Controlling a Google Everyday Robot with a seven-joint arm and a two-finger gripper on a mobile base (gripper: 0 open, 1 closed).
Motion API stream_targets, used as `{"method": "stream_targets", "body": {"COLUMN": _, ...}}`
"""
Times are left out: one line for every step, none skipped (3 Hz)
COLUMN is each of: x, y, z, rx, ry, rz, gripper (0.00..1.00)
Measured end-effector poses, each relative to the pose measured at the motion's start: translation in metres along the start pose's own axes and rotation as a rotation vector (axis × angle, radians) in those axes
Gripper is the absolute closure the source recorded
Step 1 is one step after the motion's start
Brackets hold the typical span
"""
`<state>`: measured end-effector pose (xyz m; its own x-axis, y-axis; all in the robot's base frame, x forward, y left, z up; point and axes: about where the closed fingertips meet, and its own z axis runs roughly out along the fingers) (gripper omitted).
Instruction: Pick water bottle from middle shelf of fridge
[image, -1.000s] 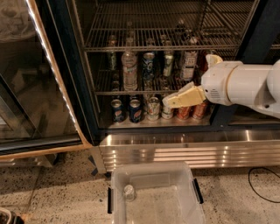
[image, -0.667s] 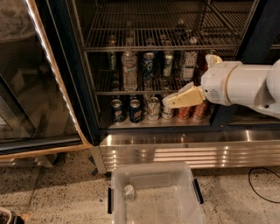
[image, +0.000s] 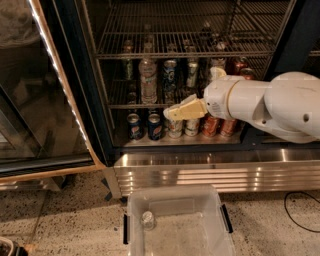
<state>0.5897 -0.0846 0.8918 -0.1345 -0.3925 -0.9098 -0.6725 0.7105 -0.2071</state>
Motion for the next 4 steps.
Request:
{"method": "stream_targets", "body": {"x": -0.002, "y": 0.001, "z": 0.027, "rx": 0.041, "ry": -0.06, "rz": 0.054, "gripper": 0.0}}
{"method": "stream_targets", "body": {"x": 0.001, "y": 0.012, "z": 0.048, "rx": 0.093, "ry": -0.101, "rz": 0.111, "gripper": 0.0}}
{"method": "stream_targets", "body": {"x": -0.012, "y": -0.004, "z": 0.067, "rx": 0.15, "ry": -0.139, "rz": 0.134, "gripper": 0.0}}
{"method": "stream_targets", "body": {"x": -0.012, "y": -0.004, "z": 0.067, "rx": 0.149, "ry": -0.139, "rz": 0.134, "gripper": 0.0}}
